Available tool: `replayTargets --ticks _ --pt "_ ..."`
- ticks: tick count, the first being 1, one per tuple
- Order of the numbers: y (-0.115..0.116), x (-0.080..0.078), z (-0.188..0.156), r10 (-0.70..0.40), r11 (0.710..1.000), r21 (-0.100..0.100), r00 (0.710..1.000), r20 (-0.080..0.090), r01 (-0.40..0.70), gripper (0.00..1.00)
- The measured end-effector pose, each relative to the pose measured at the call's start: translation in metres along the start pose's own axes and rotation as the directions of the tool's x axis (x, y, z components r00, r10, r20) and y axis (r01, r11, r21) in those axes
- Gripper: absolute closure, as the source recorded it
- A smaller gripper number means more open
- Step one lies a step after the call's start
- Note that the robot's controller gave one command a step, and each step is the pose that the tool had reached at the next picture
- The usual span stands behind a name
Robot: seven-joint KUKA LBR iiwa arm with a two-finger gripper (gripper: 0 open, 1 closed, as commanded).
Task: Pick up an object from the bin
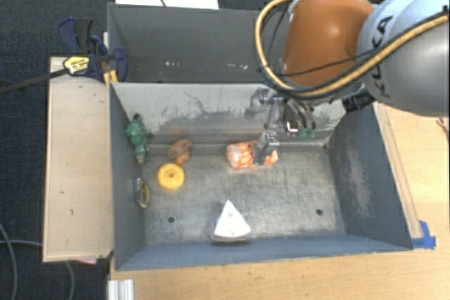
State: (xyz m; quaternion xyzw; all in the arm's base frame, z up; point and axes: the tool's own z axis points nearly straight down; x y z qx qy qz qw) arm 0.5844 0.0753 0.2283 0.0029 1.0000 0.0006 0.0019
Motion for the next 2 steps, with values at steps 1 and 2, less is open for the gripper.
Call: replayTargets --ticks 1,2 --pt "0.0 0.0 0.0 0.0 1.0 0.0 1.0 0.0 0.0 0.0" --pt "-0.012 0.009 0.041 -0.052 0.999 0.0 0.999 0.007 0.052 0.0"
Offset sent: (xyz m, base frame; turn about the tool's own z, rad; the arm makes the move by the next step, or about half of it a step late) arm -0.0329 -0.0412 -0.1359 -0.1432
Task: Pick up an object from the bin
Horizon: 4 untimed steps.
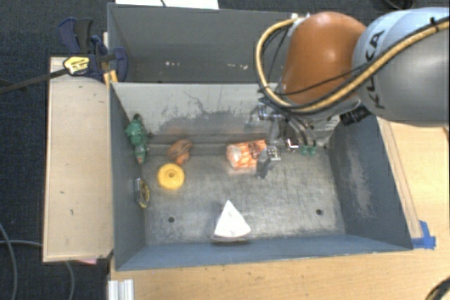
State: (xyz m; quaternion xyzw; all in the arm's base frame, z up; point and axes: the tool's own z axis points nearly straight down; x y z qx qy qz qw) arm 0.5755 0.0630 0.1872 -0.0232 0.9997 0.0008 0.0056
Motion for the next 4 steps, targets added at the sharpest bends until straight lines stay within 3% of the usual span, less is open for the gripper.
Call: replayTargets --ticks 1,2,3,4 --pt "-0.005 0.004 0.017 -0.013 1.0 0.001 1.0 -0.004 0.013 0.0" --pt "-0.003 0.009 0.012 -0.067 0.998 0.0 0.997 -0.025 0.067 0.0" --pt "-0.011 -0.004 0.017 -0.156 0.988 0.002 0.988 0.008 0.156 0.0" --pt "-0.015 -0.01 0.082 -0.2 0.98 0.0 0.98 -0.004 0.2 0.0"
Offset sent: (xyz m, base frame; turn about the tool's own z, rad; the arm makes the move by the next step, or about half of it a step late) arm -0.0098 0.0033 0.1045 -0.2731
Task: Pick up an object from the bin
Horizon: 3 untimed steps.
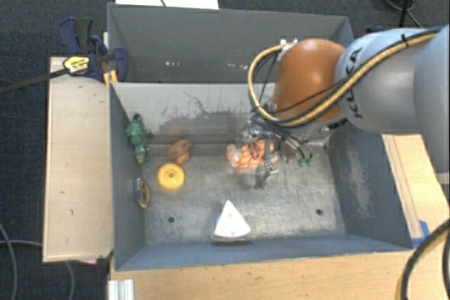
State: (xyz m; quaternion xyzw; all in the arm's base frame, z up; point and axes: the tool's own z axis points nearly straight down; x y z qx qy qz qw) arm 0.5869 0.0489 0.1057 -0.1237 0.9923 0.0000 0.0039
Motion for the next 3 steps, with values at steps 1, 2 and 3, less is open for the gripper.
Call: replayTargets --ticks 1,2,3 --pt "-0.036 0.012 0.024 0.21 0.978 -0.002 0.978 0.011 -0.21 1.0" --pt "-0.036 0.012 0.024 0.211 0.978 -0.002 0.977 0.011 -0.211 1.0" --pt "-0.029 0.018 -0.021 0.24 0.971 0.0 0.971 -0.011 -0.24 1.0"
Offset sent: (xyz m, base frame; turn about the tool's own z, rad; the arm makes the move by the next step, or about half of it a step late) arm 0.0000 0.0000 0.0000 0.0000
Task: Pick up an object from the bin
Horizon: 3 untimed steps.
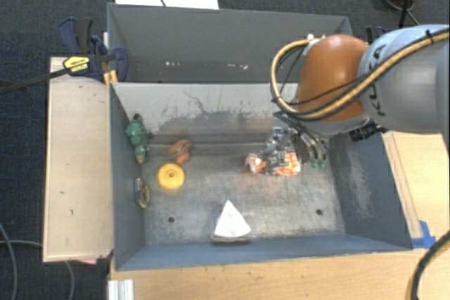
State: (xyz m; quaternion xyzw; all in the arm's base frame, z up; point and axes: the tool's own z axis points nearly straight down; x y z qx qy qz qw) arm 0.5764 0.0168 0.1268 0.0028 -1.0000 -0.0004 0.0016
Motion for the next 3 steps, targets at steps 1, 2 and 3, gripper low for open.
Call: replayTargets --ticks 1,2,3 --pt "-0.004 -0.008 -0.069 -0.041 0.999 0.001 0.999 0.003 0.041 1.0" --pt "-0.004 -0.008 -0.113 -0.047 0.999 0.001 0.999 0.011 0.047 1.0" --pt "0.001 0.002 -0.12 -0.071 0.997 0.001 0.997 0.005 0.071 1.0"
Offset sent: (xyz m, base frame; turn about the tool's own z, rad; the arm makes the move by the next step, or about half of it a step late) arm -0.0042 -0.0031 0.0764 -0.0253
